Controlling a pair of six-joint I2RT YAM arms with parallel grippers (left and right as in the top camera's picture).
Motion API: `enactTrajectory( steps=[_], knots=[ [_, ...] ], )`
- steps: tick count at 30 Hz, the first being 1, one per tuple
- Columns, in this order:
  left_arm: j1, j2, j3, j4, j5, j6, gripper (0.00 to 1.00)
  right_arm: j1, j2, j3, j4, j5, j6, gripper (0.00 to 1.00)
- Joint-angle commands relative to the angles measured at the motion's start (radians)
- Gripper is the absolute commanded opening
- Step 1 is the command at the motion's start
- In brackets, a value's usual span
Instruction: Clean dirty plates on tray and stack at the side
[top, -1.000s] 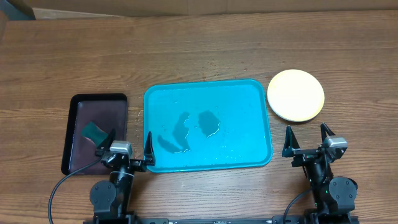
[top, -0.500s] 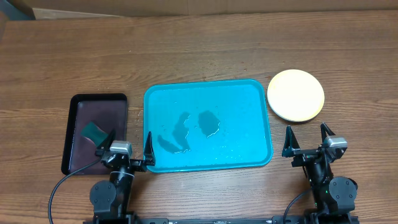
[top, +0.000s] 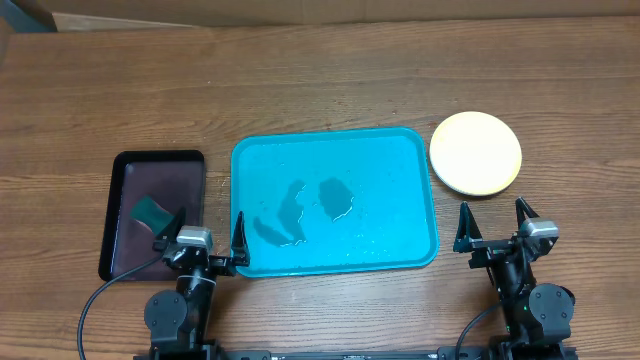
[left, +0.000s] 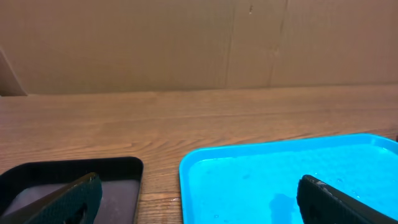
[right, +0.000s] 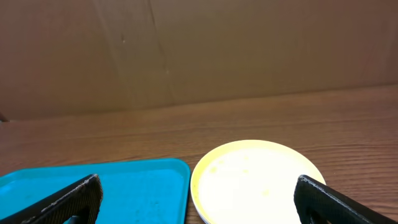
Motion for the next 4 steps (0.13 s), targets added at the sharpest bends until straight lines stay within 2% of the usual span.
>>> enactTrajectory(
  steps=[1, 4],
  knots=[
    [-0.002, -0.01, -0.004, -0.003, -0.01, 0.018, 1.0, -0.006, -0.012, -0.011, 0.008, 0.0, -0.004, 1.0],
    [-0.002, -0.01, -0.004, -0.003, -0.01, 0.018, 1.0, -0.006, -0.012, -0.011, 0.008, 0.0, -0.004, 1.0]
  ],
)
